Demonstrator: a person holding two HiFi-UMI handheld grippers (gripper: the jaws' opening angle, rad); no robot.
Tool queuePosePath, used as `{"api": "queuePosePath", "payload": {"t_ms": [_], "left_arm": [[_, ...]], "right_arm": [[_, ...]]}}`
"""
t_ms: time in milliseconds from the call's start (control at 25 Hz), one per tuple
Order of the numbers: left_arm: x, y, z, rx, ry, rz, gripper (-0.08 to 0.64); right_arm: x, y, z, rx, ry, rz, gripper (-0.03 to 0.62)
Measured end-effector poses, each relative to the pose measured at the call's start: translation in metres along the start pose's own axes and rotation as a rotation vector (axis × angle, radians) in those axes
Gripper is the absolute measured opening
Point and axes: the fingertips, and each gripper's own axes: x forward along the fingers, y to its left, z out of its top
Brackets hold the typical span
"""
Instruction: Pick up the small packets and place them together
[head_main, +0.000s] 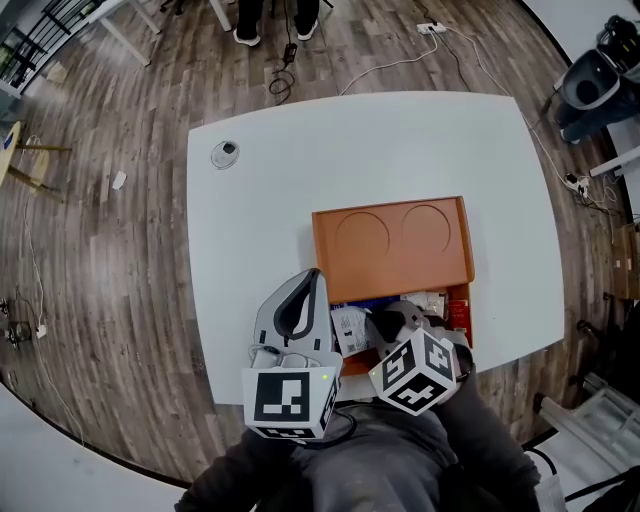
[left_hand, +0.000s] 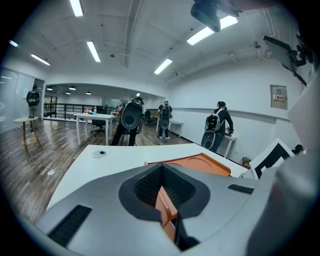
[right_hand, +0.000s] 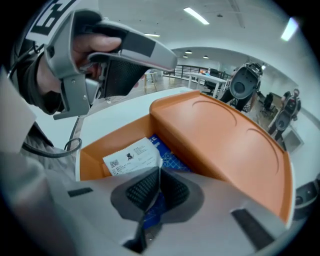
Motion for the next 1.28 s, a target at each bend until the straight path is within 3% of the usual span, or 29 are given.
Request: {"api": "queuePosePath", "payload": {"t_ms": [560,880,1280], "left_arm": [[-0.022,-0.005,0.019,0.026,-0.057,-0.007,-0.003],[-0.039,-0.013,0.056,0.059,-0.137,0.003,-0.003],[-0.028,-0.005,0.071,0.057,-0.144,0.045,-0.003]], "right_arm": [[-0.07,-0.003,0.044,0.036,-0.189,-0.081,0.011],[-0.117,-0.035,0.087,-0.005,-0.291,-0.2,0.011],[-0.115,-0.077,0.114,-0.014,-0.339,-0.23,0.012]]}}
